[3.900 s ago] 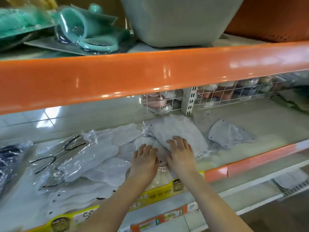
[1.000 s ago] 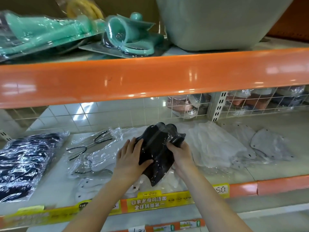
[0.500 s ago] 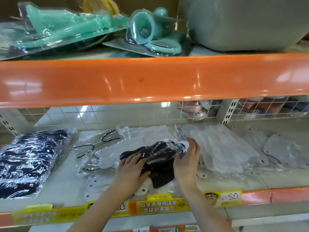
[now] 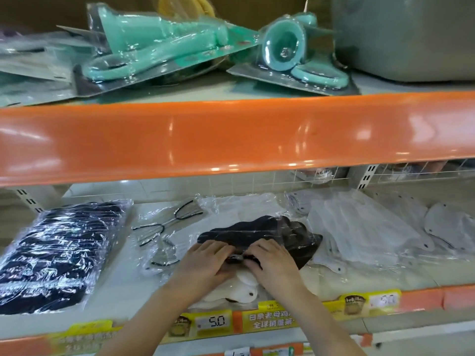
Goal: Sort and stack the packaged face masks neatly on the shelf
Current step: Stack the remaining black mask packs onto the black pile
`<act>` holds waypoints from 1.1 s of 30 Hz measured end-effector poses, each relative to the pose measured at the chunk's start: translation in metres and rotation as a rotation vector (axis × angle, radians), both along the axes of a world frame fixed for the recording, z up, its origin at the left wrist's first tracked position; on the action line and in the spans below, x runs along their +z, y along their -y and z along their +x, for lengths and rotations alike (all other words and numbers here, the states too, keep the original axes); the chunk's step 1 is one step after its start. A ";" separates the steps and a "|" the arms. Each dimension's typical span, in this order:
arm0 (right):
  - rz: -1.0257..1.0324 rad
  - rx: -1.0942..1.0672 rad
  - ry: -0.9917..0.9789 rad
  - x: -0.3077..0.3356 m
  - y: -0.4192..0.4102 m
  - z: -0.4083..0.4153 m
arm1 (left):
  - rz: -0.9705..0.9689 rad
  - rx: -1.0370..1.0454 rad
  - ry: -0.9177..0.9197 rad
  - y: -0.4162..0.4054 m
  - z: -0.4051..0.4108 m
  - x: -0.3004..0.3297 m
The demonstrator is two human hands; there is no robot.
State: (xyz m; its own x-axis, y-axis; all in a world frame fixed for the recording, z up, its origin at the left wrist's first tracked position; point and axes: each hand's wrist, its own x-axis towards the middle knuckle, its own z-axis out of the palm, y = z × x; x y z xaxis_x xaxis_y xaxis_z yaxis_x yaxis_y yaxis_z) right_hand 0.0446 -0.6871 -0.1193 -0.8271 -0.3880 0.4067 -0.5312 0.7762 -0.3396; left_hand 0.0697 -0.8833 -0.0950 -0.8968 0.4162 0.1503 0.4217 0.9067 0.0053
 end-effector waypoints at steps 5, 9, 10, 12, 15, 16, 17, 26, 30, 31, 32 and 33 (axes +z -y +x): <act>-0.104 -0.010 -0.091 0.006 0.023 0.010 | 0.069 0.055 -0.082 0.020 0.007 0.002; -0.157 0.007 -0.258 0.019 0.050 0.026 | 0.182 0.100 -0.231 0.040 0.011 0.008; -0.157 0.006 -0.296 0.021 0.058 0.030 | 0.221 0.126 -0.264 0.046 0.012 0.010; -0.139 -0.035 -0.348 0.021 0.071 0.034 | 0.272 0.162 -0.395 0.061 0.014 0.013; -0.141 -0.096 -0.357 0.021 0.091 0.037 | 0.322 0.173 -0.579 0.091 0.022 0.017; -0.149 -0.100 -0.375 0.021 0.095 0.038 | 0.336 0.165 -0.629 0.097 0.025 0.018; -0.161 -0.094 -0.392 0.022 0.101 0.039 | 0.344 0.159 -0.673 0.105 0.029 0.018; -0.176 0.095 -0.415 0.020 0.185 0.058 | 0.243 0.229 -0.692 0.191 0.069 0.015; -0.144 0.145 -0.393 0.016 0.224 0.068 | 0.191 0.244 -0.610 0.229 0.091 0.008; -0.123 0.139 -0.376 0.016 0.234 0.071 | 0.188 0.246 -0.605 0.238 0.096 0.007; -0.100 0.143 -0.354 0.017 0.244 0.075 | 0.184 0.250 -0.598 0.246 0.101 0.005; -0.072 0.163 -0.334 0.017 0.252 0.078 | 0.175 0.252 -0.592 0.254 0.105 0.002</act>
